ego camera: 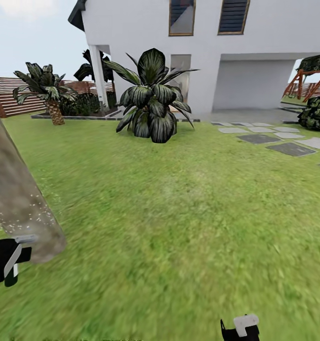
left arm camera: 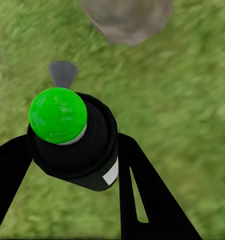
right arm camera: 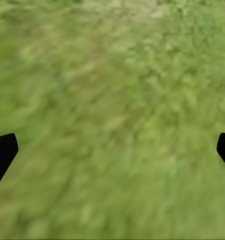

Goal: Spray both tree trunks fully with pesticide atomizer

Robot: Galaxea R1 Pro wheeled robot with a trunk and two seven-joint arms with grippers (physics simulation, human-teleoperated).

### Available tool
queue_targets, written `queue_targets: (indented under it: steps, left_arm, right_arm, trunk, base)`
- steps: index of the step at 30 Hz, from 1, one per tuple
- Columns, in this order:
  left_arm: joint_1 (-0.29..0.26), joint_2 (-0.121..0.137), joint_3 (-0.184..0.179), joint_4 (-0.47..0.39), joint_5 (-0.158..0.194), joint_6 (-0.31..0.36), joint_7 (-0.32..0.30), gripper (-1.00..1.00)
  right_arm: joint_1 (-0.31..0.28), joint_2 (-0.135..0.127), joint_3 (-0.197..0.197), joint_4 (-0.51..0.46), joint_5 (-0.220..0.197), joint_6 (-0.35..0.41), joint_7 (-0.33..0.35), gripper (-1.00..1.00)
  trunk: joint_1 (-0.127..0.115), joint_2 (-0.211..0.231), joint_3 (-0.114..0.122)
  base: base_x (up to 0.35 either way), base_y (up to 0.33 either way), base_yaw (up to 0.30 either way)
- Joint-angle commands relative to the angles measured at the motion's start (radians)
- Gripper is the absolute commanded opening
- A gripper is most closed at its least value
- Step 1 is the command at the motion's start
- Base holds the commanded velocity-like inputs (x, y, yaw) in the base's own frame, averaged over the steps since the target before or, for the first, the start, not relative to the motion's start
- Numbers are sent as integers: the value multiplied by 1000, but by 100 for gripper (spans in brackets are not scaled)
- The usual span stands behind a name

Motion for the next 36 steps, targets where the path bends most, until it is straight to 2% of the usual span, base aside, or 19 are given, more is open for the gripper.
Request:
queue_targets:
  steps: [1,8,16,18,20,21,25,31,36]
  left_arm:
    - [-4,-1,2,-2,4,6,5,-100]
    - [-9,0,2,-2,4,7,7,-100]
    - [-11,-1,1,-5,5,8,7,-100]
    - [-11,-1,2,-8,7,8,7,-100]
    - [-10,-2,2,-54,6,9,5,-100]
    - [-10,-3,2,-99,5,17,5,-100]
    - [-10,-3,2,-168,4,72,5,-100]
    - [-2,-3,2,-182,0,81,5,-100]
    - [1,-3,3,-183,5,81,5,-100]
  right_arm:
    - [-1,0,-4,1,11,-2,-7,100]
    - [-1,0,-4,1,11,-2,-7,100]
    - [-1,0,-4,1,11,-2,-7,100]
    - [-1,0,-4,1,11,-2,-7,100]
    - [-1,-1,-4,1,11,-2,-7,100]
    - [-1,-1,-4,1,11,-2,-7,100]
    - [-1,-1,-5,1,11,-2,-7,100]
    - [-1,-1,-4,1,11,-2,-7,100]
    - [-1,-1,-4,1,11,-2,-7,100]
  trunk:
    - [0,0,-1]
    - [0,0,-1]
    - [0,0,-1]
    - [0,0,-1]
    - [0,0,-1]
    - [0,0,-1]
    - [0,0,-1]
    - [0,0,-1]
    - [0,0,-1]
  base:
    - [0,-273,276]
    - [41,-264,277]
    - [289,-107,253]
    - [151,-12,45]
    - [40,-3,12]
    - [9,-1,3]
    - [2,0,1]
    - [8,0,0]
    - [288,0,0]
